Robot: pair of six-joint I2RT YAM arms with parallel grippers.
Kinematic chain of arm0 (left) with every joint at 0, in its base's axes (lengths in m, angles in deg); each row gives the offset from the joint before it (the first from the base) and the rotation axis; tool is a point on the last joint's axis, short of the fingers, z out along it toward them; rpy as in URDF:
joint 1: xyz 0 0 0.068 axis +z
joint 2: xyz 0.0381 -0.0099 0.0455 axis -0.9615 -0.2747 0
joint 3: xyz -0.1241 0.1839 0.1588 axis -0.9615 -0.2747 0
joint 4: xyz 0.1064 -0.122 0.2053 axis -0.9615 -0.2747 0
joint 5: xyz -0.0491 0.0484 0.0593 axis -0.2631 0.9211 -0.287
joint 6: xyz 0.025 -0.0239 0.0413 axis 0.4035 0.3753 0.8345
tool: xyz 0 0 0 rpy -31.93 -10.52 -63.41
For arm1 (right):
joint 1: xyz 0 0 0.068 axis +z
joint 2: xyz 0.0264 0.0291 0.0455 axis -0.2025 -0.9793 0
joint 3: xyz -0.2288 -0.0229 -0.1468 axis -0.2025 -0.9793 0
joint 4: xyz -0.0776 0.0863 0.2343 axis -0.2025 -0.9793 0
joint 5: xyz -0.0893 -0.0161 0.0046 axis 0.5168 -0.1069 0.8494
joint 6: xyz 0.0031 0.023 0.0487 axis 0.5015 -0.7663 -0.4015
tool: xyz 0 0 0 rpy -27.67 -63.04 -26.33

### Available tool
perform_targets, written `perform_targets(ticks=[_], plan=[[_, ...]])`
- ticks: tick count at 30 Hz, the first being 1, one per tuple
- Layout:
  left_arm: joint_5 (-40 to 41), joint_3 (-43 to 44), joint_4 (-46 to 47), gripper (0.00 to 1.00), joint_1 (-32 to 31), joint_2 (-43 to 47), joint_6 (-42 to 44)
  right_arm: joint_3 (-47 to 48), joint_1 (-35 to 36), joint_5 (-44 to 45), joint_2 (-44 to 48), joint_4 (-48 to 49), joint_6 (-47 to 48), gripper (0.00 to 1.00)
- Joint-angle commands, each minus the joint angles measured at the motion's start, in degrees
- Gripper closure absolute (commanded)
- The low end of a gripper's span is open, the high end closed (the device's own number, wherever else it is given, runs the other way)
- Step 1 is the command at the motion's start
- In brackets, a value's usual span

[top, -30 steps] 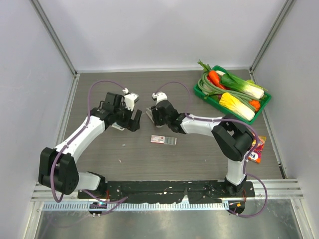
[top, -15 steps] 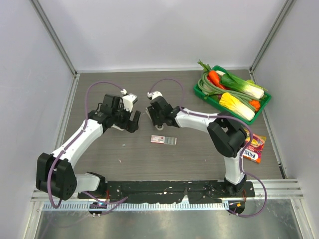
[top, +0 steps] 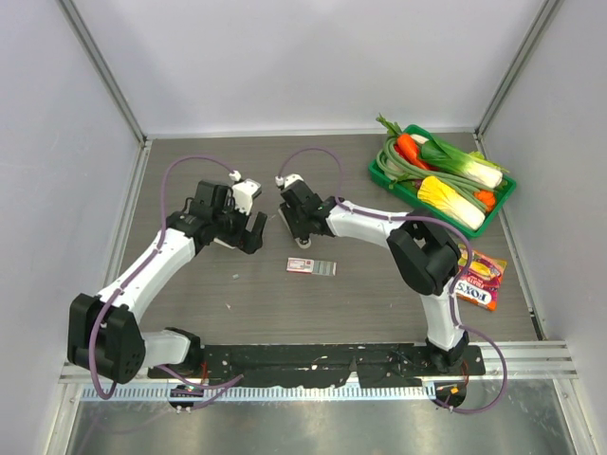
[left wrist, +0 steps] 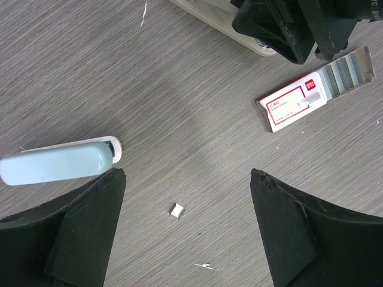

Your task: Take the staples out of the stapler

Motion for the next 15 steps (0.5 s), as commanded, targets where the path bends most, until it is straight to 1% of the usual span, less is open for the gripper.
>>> perform_targets(ticks=[1,4,8,11,12,14,15], plan=[[0.7,0.2,2.1,0.11,-0.1,0.1,-0.1,3.7,-0.1,-1.3,1.4,0.2,-1.6,0.99],[-0.8,1.0,2.1,0.1,-0.1,-1.3,-0.7,2.9,-0.1,-3.6,3.0,3.2,-4.7,0.99],[-2.9,1.9,2.2,0.09,-0.1,-3.6,-1.9,0.0,-0.2,-6.2,7.6,9.6,-9.2,0.99],[-4.3,2.4,2.7,0.09,-0.1,-5.2,-2.8,-4.0,-0.1,-6.8,10.5,15.7,-13.5,0.99],[-4.7,2.3,3.3,0.08,-0.1,-5.4,-2.9,-5.5,-0.2,-6.7,12.7,20.3,-14.6,0.99],[-6.0,2.0,4.1,0.09,-0.1,-5.5,-3.4,-10.0,-0.2,-6.7,15.1,24.7,-18.3,0.99],[-6.6,1.7,5.1,0.08,0.0,-5.5,-3.8,-11.6,-0.1,-6.7,17.1,28.8,-19.5,0.99]])
